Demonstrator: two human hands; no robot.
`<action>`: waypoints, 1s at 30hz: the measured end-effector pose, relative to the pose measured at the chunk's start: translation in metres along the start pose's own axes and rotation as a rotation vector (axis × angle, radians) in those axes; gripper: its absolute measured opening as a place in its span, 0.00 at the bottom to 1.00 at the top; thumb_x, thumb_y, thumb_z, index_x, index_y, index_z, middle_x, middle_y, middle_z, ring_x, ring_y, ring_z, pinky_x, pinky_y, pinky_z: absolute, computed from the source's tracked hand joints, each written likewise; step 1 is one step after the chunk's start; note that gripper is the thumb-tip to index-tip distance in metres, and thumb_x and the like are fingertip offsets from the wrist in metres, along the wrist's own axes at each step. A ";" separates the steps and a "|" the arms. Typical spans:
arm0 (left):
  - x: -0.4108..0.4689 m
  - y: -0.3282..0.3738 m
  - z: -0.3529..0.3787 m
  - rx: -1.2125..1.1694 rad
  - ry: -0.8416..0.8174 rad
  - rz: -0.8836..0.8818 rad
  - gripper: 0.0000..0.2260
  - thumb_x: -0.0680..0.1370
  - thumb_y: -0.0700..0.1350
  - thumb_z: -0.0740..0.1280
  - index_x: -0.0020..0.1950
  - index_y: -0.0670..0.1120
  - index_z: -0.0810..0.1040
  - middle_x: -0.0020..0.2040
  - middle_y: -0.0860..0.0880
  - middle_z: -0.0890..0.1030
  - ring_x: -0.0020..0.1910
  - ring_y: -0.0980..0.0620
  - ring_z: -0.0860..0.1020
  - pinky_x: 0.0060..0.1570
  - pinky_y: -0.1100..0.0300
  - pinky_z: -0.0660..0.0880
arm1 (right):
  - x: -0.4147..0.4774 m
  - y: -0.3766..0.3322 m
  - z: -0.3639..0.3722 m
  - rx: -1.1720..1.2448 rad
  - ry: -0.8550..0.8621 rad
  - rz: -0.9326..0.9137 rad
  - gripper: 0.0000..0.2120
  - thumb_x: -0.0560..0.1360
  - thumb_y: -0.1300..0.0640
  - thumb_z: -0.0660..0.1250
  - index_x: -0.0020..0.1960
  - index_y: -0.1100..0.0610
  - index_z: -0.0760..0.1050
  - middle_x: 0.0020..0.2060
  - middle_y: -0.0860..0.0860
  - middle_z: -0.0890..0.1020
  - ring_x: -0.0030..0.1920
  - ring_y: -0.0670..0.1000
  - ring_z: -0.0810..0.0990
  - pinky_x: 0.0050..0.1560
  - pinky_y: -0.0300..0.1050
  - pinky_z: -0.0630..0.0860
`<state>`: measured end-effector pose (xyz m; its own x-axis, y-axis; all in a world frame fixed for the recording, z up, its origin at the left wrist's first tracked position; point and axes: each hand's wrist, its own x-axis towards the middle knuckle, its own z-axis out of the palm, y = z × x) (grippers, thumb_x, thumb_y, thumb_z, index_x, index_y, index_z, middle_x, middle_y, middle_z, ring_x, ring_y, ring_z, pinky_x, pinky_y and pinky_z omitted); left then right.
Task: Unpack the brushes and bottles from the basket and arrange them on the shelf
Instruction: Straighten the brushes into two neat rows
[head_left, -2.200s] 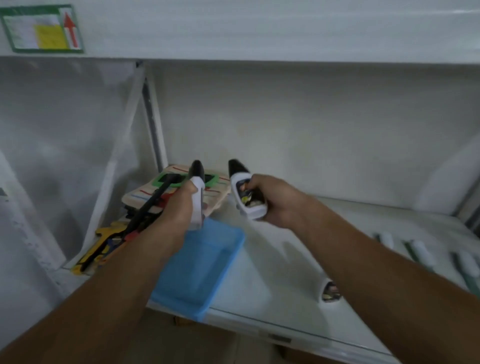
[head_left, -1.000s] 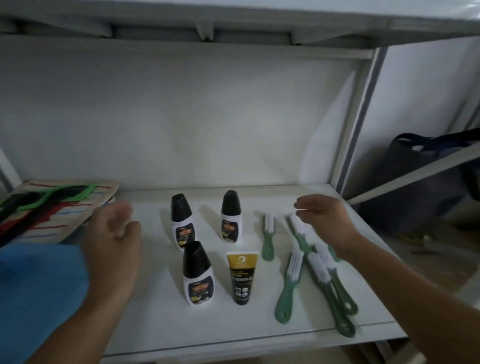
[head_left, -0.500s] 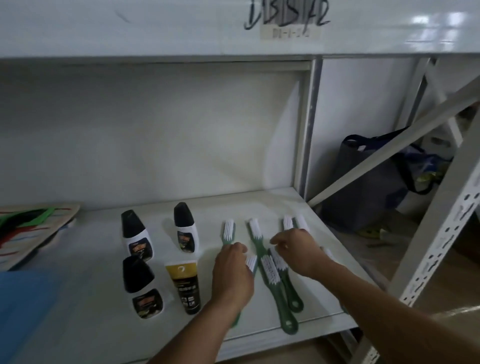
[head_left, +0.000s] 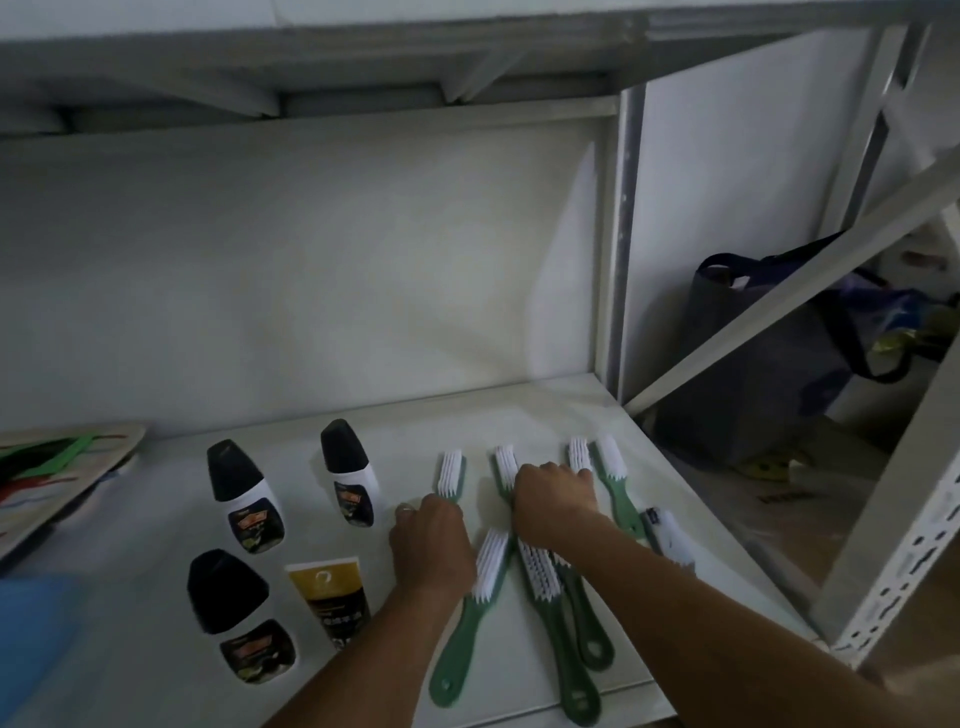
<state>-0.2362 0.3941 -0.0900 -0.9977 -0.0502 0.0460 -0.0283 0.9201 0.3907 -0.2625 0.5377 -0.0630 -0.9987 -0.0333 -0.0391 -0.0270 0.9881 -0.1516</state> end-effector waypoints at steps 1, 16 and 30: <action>0.002 -0.001 0.002 0.010 -0.015 0.006 0.13 0.77 0.34 0.62 0.59 0.40 0.76 0.62 0.42 0.76 0.63 0.39 0.71 0.61 0.53 0.71 | 0.002 -0.002 0.000 -0.005 0.011 0.009 0.07 0.72 0.57 0.66 0.49 0.55 0.73 0.45 0.55 0.80 0.52 0.57 0.78 0.55 0.55 0.67; 0.028 0.004 0.018 -0.012 -0.041 0.204 0.13 0.75 0.33 0.62 0.55 0.42 0.81 0.62 0.44 0.77 0.63 0.43 0.74 0.64 0.55 0.64 | 0.024 -0.012 0.017 0.049 0.112 0.088 0.07 0.73 0.57 0.64 0.51 0.55 0.75 0.50 0.55 0.81 0.54 0.58 0.77 0.58 0.55 0.67; 0.022 0.048 0.016 -0.094 0.050 0.388 0.13 0.75 0.34 0.63 0.55 0.42 0.84 0.56 0.43 0.82 0.57 0.42 0.79 0.58 0.51 0.77 | -0.023 0.079 0.007 -0.085 0.062 -0.035 0.15 0.74 0.40 0.62 0.52 0.49 0.79 0.49 0.51 0.80 0.52 0.53 0.76 0.61 0.54 0.68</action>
<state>-0.2608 0.4438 -0.0848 -0.9287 0.2734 0.2505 0.3585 0.8347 0.4181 -0.2417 0.6159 -0.0806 -0.9978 -0.0611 0.0264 -0.0628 0.9957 -0.0675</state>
